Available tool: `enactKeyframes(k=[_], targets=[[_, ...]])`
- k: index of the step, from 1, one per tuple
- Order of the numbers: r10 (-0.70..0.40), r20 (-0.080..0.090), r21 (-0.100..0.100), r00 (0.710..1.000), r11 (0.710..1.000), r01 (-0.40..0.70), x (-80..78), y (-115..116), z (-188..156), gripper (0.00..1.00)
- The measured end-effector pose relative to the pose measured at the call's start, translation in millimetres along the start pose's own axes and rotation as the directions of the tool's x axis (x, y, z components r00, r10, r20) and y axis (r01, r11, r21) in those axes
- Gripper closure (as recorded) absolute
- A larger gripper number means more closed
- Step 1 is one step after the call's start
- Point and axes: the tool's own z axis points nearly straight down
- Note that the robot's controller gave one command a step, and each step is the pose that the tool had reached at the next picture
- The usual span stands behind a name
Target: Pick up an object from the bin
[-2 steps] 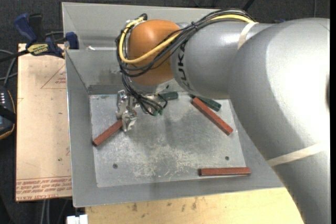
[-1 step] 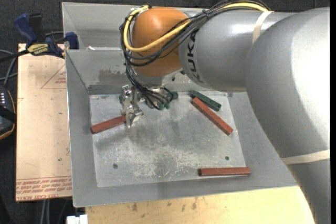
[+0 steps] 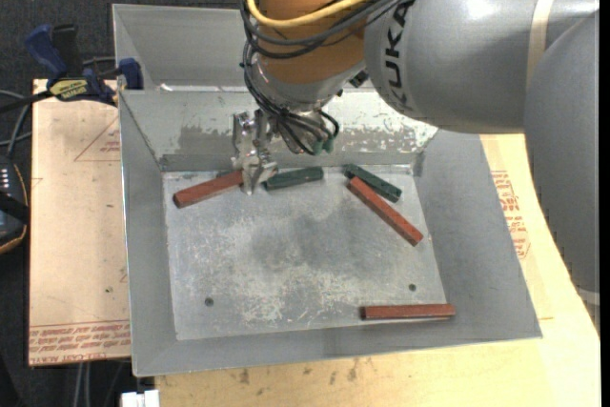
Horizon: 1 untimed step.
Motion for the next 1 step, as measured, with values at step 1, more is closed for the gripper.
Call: enactKeyframes(k=[1], targets=[[0.0, 0.0, 0.0, 1.0, 1.0, 0.0, 0.0, 0.0, 0.0, 1.0]])
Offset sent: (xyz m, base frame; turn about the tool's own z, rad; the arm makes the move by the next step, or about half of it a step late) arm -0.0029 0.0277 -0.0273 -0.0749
